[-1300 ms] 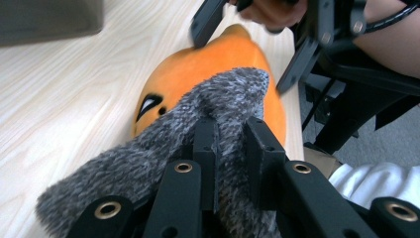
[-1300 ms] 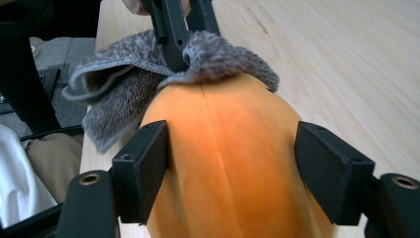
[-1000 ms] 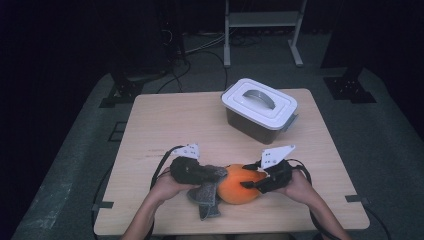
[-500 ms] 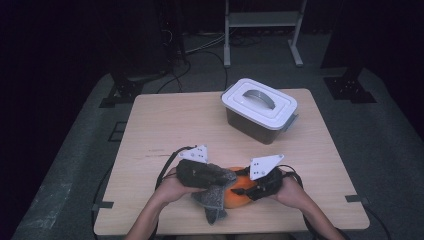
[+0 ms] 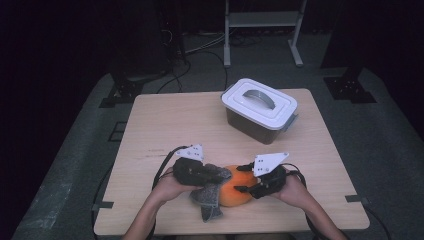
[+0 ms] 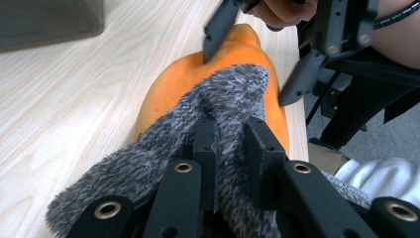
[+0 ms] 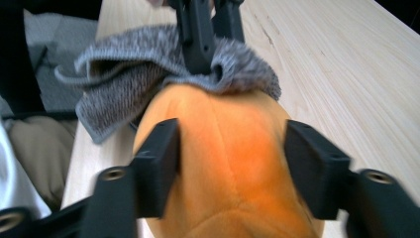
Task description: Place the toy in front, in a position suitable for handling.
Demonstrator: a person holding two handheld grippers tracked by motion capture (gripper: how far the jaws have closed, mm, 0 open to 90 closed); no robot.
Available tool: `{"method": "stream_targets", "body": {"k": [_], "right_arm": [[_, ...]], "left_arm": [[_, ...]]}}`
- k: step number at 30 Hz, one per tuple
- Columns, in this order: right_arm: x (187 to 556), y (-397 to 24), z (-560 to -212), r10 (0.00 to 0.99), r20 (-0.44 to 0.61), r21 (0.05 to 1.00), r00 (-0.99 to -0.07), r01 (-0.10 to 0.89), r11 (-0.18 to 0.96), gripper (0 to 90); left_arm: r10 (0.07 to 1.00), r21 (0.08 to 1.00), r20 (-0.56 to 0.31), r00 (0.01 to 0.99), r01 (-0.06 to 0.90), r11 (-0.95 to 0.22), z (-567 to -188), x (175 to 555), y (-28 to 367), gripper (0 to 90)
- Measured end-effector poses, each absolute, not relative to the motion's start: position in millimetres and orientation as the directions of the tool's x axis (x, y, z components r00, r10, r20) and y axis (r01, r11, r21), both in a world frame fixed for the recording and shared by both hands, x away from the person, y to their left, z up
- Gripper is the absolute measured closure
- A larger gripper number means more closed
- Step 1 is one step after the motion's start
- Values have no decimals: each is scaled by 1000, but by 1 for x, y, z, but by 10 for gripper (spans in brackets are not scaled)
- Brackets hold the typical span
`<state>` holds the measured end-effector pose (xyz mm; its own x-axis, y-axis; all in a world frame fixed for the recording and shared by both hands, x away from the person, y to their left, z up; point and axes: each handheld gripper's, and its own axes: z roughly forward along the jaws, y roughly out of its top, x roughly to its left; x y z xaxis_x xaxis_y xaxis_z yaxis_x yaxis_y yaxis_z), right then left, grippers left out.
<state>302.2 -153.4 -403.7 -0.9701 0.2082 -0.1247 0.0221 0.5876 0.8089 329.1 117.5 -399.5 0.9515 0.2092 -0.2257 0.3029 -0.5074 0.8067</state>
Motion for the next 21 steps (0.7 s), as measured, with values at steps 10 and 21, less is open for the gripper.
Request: {"method": "stream_targets", "body": {"k": [10,21], "right_arm": [[322,-192,-411,268,10,827,-963,159,540,441],[309,-148,-404,255,-27,774,-966,142,618,302]], "left_arm": [[241,795,-297,924,379,-473,-416,341,134,768],[214,798,-308,927,374,-472,-416,336,122,769]]}}
